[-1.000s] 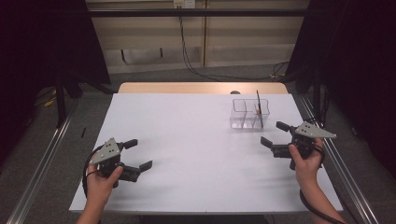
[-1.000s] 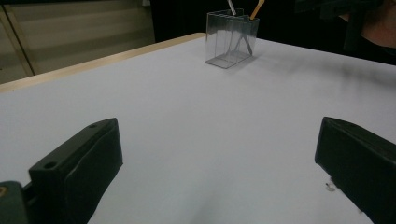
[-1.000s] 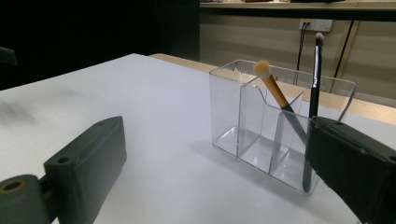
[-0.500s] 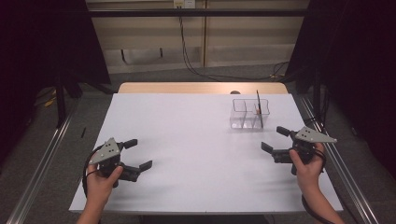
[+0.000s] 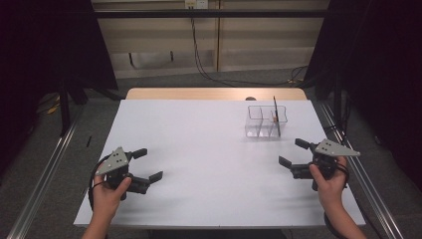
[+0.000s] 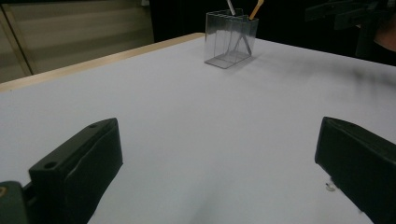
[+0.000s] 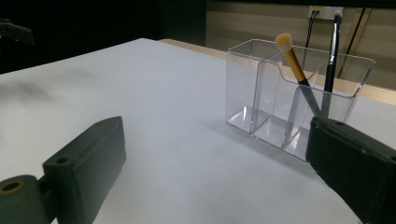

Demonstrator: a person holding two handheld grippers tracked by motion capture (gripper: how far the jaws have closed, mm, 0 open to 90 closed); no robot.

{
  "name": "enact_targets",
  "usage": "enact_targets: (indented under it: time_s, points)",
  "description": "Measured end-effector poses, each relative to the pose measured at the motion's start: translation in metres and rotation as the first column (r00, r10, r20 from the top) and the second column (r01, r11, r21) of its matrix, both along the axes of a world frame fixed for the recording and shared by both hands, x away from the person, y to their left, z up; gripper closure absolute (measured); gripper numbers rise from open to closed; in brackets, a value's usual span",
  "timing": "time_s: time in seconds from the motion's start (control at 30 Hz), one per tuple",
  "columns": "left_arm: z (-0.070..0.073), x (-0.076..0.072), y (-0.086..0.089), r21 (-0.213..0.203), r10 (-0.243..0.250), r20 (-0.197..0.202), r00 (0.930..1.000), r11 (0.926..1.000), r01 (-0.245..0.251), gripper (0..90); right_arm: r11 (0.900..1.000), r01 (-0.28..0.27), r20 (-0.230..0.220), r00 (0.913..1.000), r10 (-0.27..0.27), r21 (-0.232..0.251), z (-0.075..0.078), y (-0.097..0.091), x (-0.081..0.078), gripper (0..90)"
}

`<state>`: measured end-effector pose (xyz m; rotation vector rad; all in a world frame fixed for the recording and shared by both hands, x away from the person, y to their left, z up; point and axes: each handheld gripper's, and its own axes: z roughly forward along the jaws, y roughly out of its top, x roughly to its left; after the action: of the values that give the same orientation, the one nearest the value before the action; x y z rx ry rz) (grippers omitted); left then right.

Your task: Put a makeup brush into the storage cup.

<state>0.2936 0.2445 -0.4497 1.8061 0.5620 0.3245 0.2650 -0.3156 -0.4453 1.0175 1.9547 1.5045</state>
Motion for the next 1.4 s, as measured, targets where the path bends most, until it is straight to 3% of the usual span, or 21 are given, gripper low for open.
enact_targets:
  time_s: [1.4]
  points:
    - [-0.001,0.000,0.000,0.003,0.005,0.002,1.0000,1.0000,-0.005,0.7,0.9995,0.002,-0.041,0.9992,-0.004,-0.030,-0.006,-0.016,-0.027,4.5]
